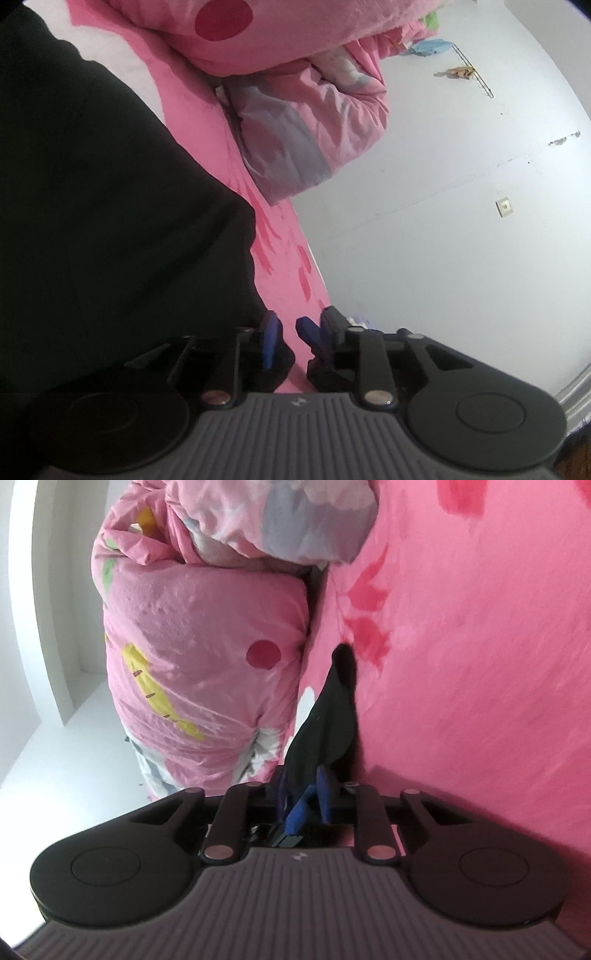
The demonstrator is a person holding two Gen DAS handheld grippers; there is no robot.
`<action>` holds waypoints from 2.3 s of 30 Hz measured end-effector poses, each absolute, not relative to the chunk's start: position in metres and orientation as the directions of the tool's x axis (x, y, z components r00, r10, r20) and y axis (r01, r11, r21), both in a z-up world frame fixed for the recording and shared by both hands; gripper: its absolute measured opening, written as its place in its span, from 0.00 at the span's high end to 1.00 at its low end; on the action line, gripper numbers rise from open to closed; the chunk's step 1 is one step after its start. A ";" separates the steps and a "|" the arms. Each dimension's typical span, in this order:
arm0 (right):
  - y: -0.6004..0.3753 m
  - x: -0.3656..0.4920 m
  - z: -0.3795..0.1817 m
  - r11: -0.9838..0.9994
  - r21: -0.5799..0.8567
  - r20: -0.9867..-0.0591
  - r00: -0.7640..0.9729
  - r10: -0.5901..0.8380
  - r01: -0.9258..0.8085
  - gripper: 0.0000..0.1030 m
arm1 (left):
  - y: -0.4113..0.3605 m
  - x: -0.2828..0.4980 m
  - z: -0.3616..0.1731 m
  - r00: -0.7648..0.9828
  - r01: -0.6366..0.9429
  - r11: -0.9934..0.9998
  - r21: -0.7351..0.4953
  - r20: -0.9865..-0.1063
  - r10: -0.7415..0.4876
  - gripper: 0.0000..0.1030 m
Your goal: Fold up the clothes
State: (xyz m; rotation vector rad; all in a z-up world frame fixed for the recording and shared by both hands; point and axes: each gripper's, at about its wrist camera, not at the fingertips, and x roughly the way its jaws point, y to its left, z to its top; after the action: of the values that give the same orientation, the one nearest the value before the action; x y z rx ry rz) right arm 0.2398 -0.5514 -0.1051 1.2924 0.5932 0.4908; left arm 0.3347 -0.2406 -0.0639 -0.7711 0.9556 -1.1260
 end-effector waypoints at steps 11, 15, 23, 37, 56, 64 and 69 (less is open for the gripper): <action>-0.527 0.217 -0.052 0.690 0.690 -0.310 0.773 0.554 -0.217 0.78 | -0.240 0.336 -0.066 0.143 0.369 0.256 -0.894 -0.217 -0.966 0.71; -0.516 0.228 -0.063 0.732 0.650 -0.378 0.749 0.544 -0.204 0.74 | -0.240 0.337 -0.067 0.143 0.363 0.249 -0.898 -0.211 -0.967 0.71; -0.496 0.225 -0.063 0.904 0.395 -0.549 0.746 0.377 -0.166 0.96 | -0.245 0.328 -0.047 0.169 0.444 0.306 -0.842 -0.257 -0.951 0.55; -0.436 0.204 -0.045 0.928 0.140 -0.410 0.833 0.373 -0.346 0.90 | -0.187 0.266 -0.004 0.344 0.481 0.526 -0.701 -0.401 -0.849 0.46; -0.413 0.319 -0.031 0.940 0.205 -0.513 0.787 0.341 -0.274 0.79 | -0.170 0.256 -0.026 0.445 0.492 0.535 -0.687 -0.329 -0.833 0.34; -0.487 0.310 -0.015 0.945 0.309 -0.528 0.846 0.079 0.104 0.80 | -0.141 0.248 0.009 0.524 0.495 0.505 -0.707 -0.220 -0.823 0.34; -0.465 0.238 0.080 0.966 0.251 -0.415 0.909 0.049 0.063 0.74 | -0.076 0.222 0.087 0.610 0.511 0.596 -0.619 -0.226 -0.759 0.33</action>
State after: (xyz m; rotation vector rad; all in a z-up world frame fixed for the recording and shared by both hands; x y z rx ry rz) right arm 0.2378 -0.4654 0.0795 0.2639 0.4320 -0.0075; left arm 0.2222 -0.0758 0.0871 -0.5379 0.5072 -0.7751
